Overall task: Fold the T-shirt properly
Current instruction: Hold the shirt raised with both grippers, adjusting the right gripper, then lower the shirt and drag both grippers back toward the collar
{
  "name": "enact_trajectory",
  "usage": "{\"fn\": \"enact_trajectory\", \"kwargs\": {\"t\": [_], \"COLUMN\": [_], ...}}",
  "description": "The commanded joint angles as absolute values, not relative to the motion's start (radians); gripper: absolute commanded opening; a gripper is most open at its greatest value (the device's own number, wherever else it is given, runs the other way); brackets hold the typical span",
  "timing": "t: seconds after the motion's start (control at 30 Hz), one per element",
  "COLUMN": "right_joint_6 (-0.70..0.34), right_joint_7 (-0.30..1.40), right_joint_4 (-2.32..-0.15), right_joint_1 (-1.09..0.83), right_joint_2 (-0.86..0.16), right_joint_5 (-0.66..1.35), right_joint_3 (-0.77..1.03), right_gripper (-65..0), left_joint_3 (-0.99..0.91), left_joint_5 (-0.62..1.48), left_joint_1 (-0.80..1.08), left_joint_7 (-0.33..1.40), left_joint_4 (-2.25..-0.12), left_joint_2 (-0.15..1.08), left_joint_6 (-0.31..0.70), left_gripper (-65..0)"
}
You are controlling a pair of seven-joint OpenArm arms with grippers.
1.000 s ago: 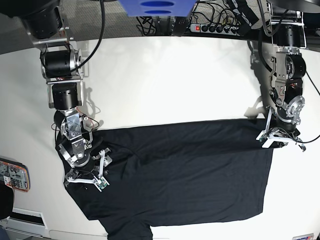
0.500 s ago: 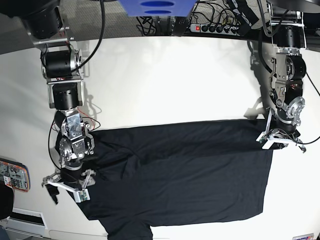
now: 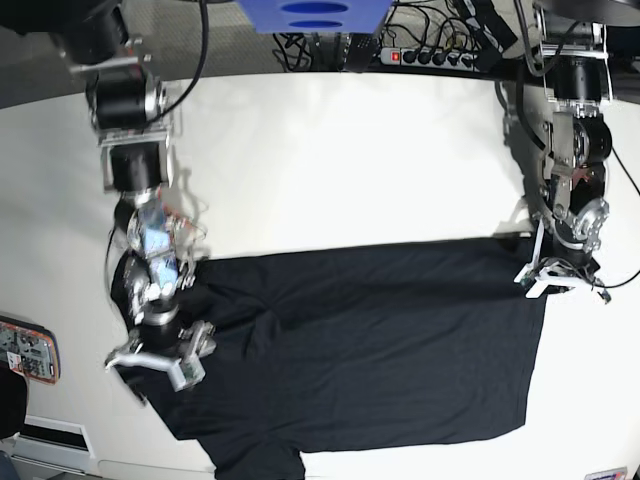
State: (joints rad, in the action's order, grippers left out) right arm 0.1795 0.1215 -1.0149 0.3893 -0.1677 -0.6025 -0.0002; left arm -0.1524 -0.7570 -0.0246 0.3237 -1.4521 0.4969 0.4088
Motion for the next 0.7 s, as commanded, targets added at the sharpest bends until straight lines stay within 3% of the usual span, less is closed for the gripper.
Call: {"fn": "enact_trajectory", "kwargs": {"t": [0.0, 0.2, 0.67], "right_joint_6": [0.200, 0.200, 0.200], "right_joint_7": [0.102, 0.104, 0.101], "right_joint_4": [-1.072, -1.179, -1.202], "right_joint_1": [0.410, 0.331, 0.234], "right_joint_2": [-0.179, -0.179, -0.179], "right_joint_5": [-0.605, -0.605, -0.605], "right_joint_3": [0.004, 0.004, 0.002], "right_gripper": [-13.8, -13.8, -13.8], "left_joint_3": [-0.142, -0.070, -0.004], "left_joint_5": [-0.766, -0.766, -0.806], "left_joint_1": [-0.061, -0.136, -0.194], "left_joint_7": [0.321, 0.321, 0.329], "left_joint_4": [-1.442, -1.317, -1.311], "left_joint_2": [0.515, 0.516, 0.516], "left_joint_6": [0.384, 0.384, 0.383], "left_gripper": [-65.0, -65.0, -65.0]}}
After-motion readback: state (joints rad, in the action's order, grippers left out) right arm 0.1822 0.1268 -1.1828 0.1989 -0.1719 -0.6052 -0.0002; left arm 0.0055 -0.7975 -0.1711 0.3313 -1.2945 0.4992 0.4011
